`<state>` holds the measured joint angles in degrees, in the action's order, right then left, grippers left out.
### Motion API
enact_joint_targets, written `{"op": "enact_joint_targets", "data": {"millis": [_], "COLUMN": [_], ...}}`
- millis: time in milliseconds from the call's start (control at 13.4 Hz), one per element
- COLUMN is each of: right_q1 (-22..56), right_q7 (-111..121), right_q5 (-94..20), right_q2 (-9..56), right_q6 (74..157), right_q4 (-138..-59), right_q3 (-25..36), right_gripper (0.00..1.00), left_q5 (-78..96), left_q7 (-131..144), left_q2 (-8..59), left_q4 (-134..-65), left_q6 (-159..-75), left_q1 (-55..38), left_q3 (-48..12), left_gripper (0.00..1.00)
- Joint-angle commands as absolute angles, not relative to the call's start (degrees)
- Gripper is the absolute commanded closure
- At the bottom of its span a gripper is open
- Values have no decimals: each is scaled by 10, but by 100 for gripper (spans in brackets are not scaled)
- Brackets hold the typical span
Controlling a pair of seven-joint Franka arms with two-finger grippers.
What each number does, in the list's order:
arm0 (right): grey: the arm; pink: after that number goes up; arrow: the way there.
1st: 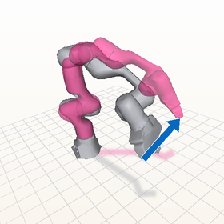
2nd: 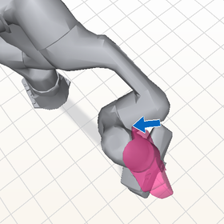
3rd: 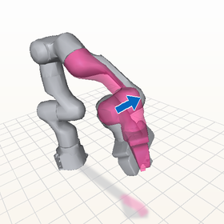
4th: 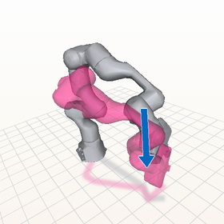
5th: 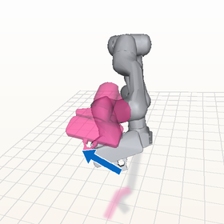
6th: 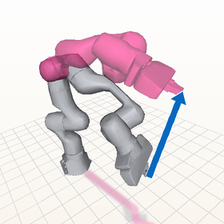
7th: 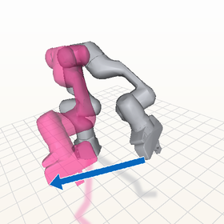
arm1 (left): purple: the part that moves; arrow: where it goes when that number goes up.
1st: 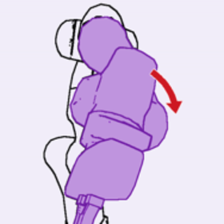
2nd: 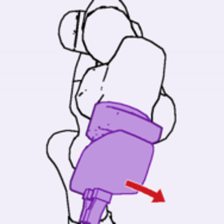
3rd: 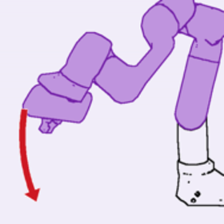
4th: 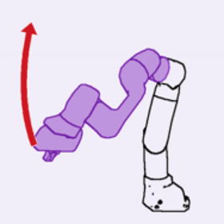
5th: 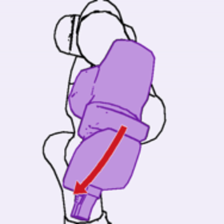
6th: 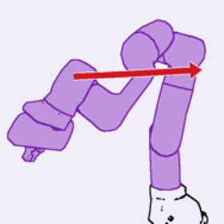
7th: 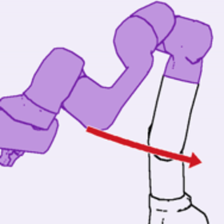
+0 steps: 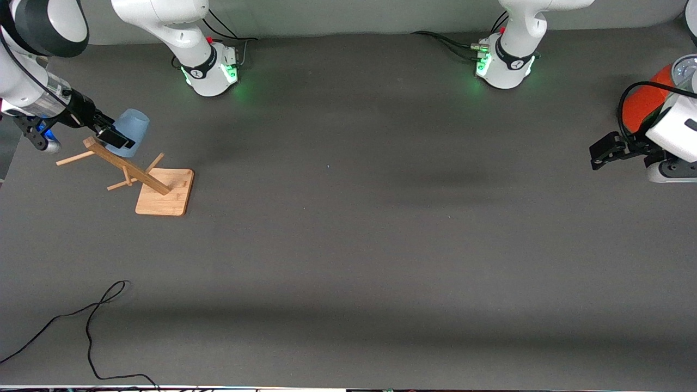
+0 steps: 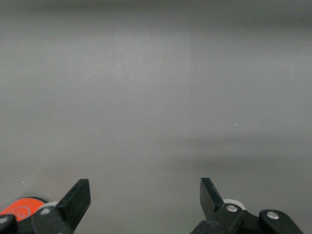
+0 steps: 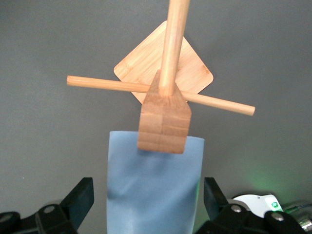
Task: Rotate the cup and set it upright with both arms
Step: 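Close the right gripper on the blue cup's base at the peg, then pull the blue cup off the peg and carry it to mid-table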
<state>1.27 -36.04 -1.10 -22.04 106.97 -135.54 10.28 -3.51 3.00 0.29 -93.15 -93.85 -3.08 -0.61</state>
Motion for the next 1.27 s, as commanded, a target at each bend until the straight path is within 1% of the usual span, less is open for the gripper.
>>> {"op": "enact_joint_targets", "data": {"millis": [0,149,223,372,447,744,819,1042,1191], "right_q1": [21,21,20,20,20,21,21,23,47], "right_q7": [-375,-376,-375,-375,-375,-376,-376,-403,-432], "right_q5": [-18,-18,-18,-18,-18,-18,-18,-18,-18], "right_q2": [-220,-216,-216,-216,-216,-219,-224,-255,-284], "right_q6": [1085,1086,1088,1088,1088,1086,1082,1048,1014], "right_q4": [-1363,-1363,-1365,-1365,-1365,-1364,-1364,-1360,-1354], "right_q3": [106,106,107,106,106,106,106,99,99], "right_gripper": [0,0,6,49,59,62,65,66,66], "left_q5": [-30,-30,-30,-30,-30,-30,-30,-30,-30], "left_q7": [38,36,36,36,35,33,33,33,33], "left_q2": [10,9,9,9,9,9,9,8,8], "left_q4": [-919,-915,-914,-913,-912,-912,-912,-912,-912], "left_q6": [-938,-933,-932,-931,-931,-929,-928,-928,-928], "left_q1": [-35,-33,-33,-33,-32,-31,-31,-30,-30], "left_q3": [-3,-2,-2,-2,-2,-2,-2,-2,-2], "left_gripper": [0,0,0,0,0,0,0,0,0]}}
